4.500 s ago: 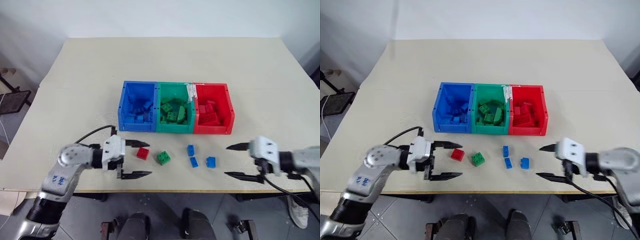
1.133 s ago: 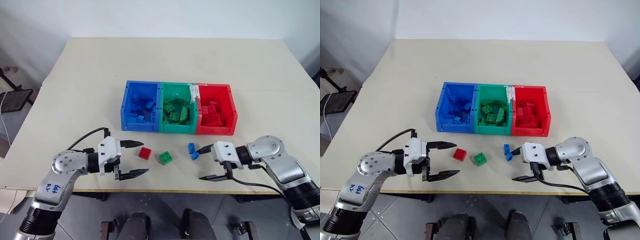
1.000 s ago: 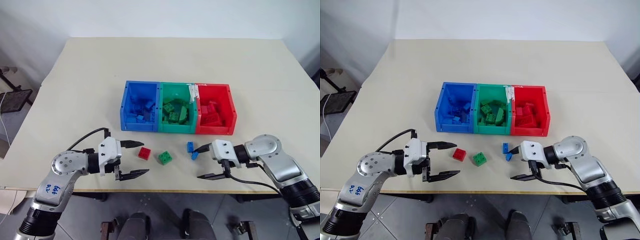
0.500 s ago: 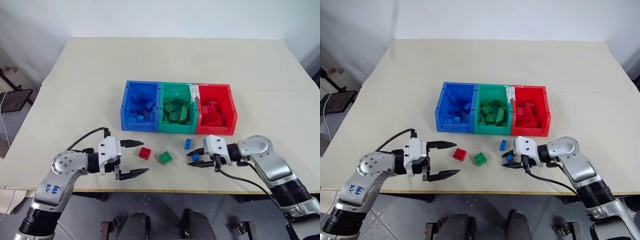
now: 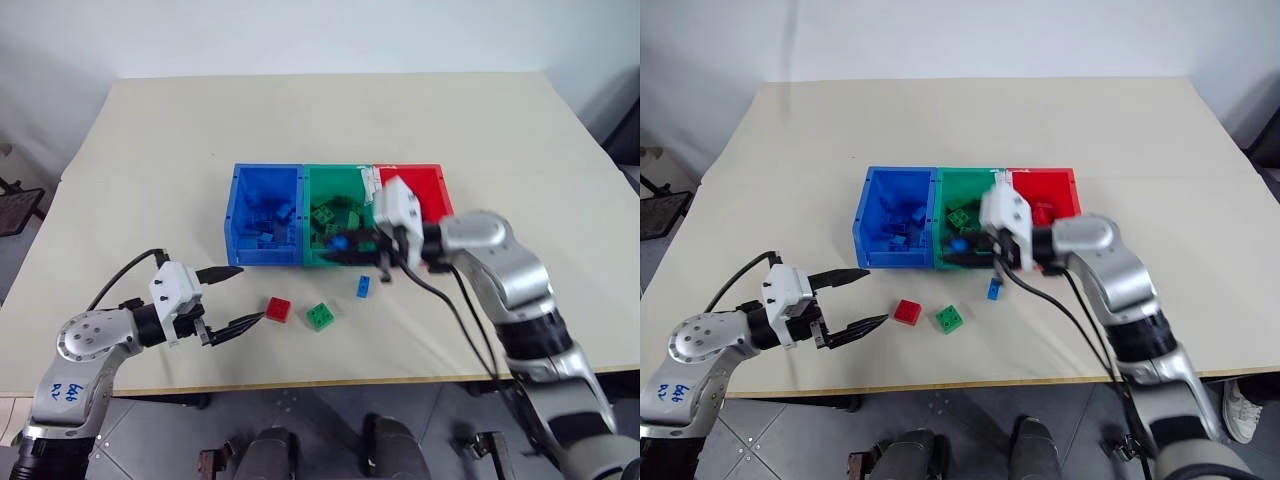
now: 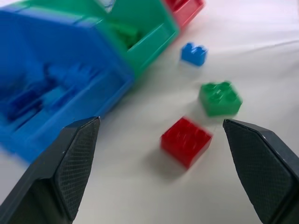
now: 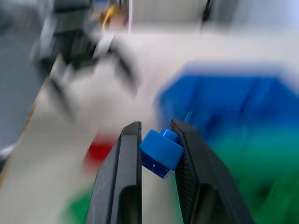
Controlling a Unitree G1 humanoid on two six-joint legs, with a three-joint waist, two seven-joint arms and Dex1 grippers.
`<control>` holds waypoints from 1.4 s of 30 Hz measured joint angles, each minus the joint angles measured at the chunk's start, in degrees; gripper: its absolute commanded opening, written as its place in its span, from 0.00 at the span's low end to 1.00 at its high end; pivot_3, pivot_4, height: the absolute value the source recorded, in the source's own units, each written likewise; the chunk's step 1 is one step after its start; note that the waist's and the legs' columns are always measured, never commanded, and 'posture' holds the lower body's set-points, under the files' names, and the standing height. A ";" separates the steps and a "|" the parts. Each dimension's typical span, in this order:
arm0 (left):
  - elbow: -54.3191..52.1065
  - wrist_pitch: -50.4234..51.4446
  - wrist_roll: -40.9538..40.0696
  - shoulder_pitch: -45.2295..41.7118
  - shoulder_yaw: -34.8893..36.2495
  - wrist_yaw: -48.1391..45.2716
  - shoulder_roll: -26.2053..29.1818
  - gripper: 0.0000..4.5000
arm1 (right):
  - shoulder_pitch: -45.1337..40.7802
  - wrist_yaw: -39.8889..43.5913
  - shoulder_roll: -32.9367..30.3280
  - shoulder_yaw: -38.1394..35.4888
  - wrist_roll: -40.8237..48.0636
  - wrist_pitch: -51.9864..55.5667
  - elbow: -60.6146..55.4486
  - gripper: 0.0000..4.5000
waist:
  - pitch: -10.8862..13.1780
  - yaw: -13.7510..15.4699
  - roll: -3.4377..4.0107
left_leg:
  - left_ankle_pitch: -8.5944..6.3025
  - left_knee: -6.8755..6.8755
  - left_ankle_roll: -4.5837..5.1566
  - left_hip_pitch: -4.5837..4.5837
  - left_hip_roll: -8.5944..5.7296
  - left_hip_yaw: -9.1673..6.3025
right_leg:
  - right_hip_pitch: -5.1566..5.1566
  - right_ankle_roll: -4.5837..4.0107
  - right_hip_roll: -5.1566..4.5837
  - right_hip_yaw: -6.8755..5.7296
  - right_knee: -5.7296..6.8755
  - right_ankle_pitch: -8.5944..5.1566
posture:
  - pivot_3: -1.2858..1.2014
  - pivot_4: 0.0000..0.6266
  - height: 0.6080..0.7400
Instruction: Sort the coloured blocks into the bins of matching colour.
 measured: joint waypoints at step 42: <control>6.91 -3.57 3.06 -17.65 -16.27 -7.88 -4.49 1.00 | 49.07 5.95 -21.88 -24.86 2.37 -20.59 -7.14 0.99 | -0.01 1.32 -0.02 | -0.04 0.09 0.08 0.08 0.00 0.79 | 0.07 0.00 -0.04 0.16 -0.19 0.00 | 0.52 0.24 1.00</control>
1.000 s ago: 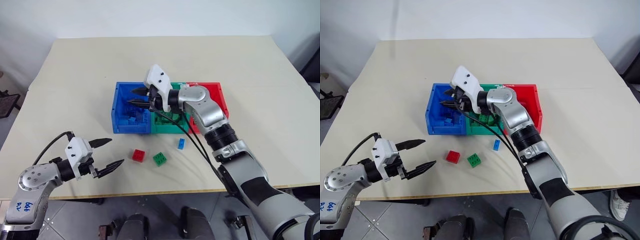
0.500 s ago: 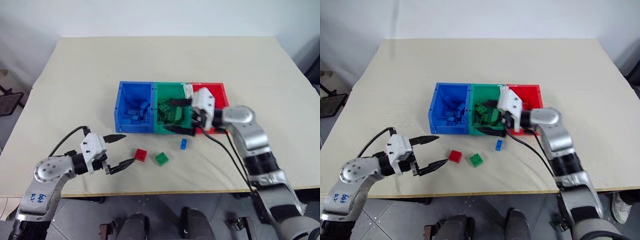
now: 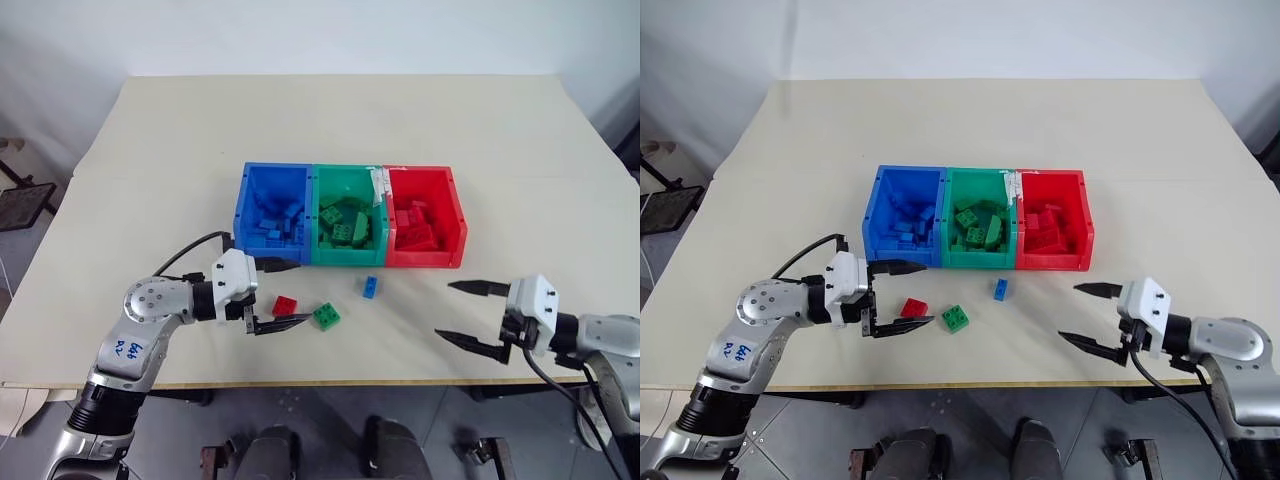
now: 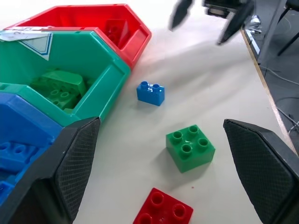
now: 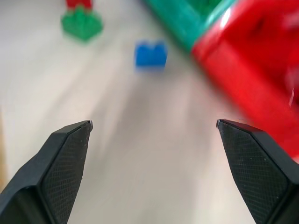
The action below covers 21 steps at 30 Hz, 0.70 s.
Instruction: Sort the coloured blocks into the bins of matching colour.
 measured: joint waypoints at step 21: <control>-3.20 -1.33 -0.44 10.08 6.74 -0.96 4.89 1.00 | -23.88 -7.91 11.03 22.84 -11.60 8.27 10.29 0.99 | -0.03 -0.05 -0.05 | 0.00 -0.02 -0.02 -0.07 0.05 -0.19 | -0.03 0.01 0.02 -0.16 0.01 0.00 | 0.52 0.24 1.00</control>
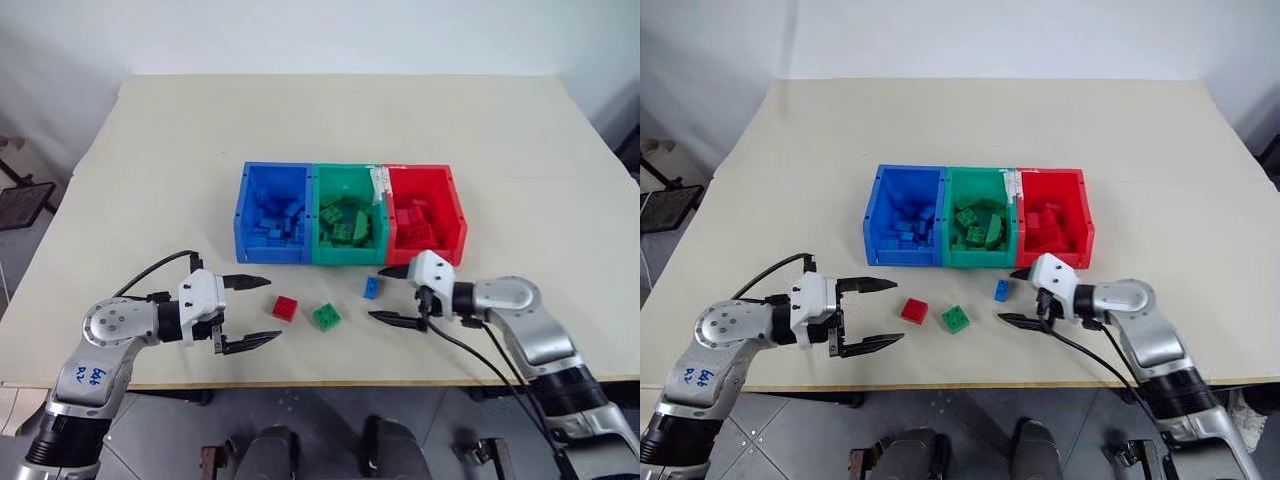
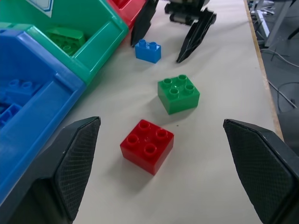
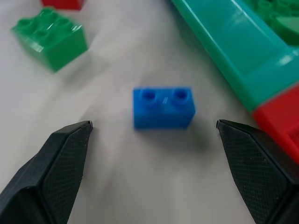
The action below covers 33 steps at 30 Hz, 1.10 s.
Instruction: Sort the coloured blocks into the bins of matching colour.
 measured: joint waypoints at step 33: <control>-3.88 1.54 -1.95 15.21 12.90 9.24 -0.69 1.00 | -41.38 -12.13 29.18 3.23 -1.71 -1.31 31.20 0.56 | 0.02 -2.08 0.09 | -0.05 -0.11 -0.12 0.02 0.00 -0.50 | -0.12 -0.02 0.06 -0.08 0.36 0.00 | 0.52 0.24 1.00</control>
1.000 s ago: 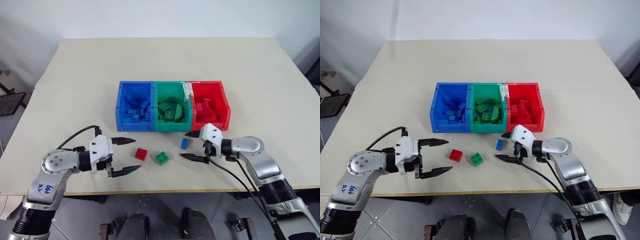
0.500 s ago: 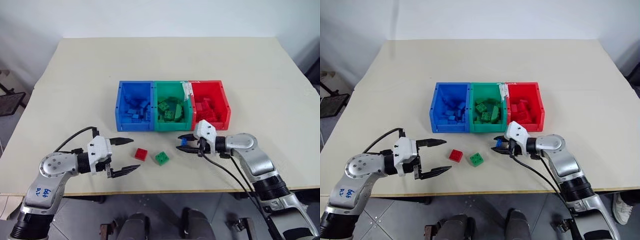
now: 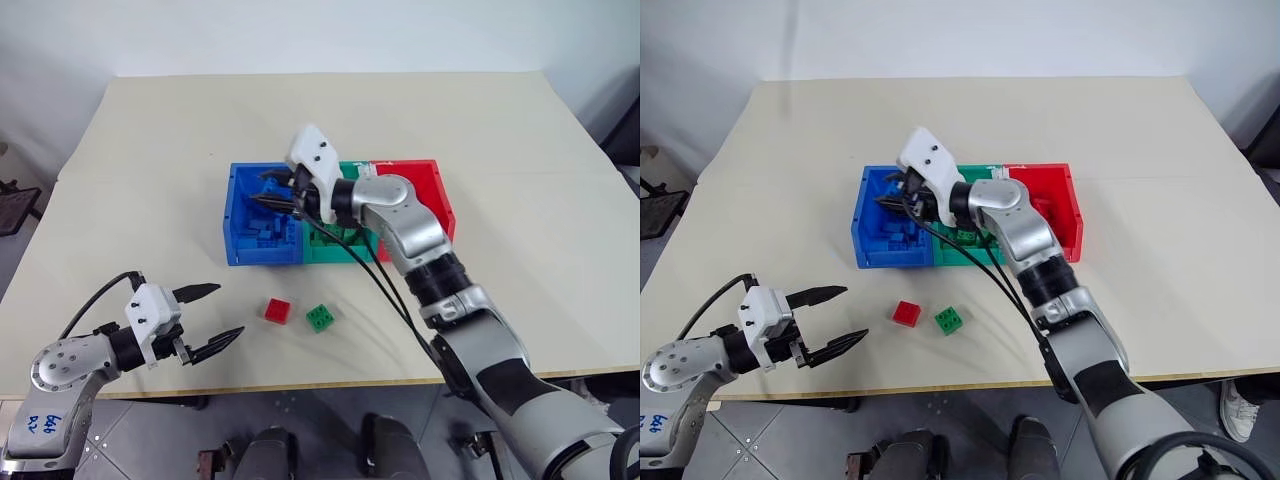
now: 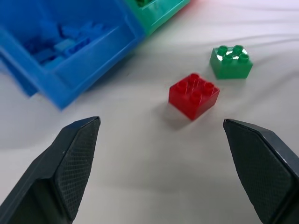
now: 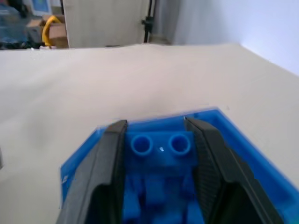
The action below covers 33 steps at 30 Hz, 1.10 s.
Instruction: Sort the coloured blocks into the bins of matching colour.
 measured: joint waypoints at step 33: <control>13.68 -2.60 0.93 -19.00 -10.01 -16.96 8.99 1.00 | 59.19 27.96 -38.06 -24.85 21.45 -4.84 -44.29 1.00 | 0.01 1.23 0.00 | -0.06 0.11 0.08 0.04 0.09 0.61 | 0.10 0.00 -0.05 -0.07 -0.28 0.00 | 0.52 0.24 1.00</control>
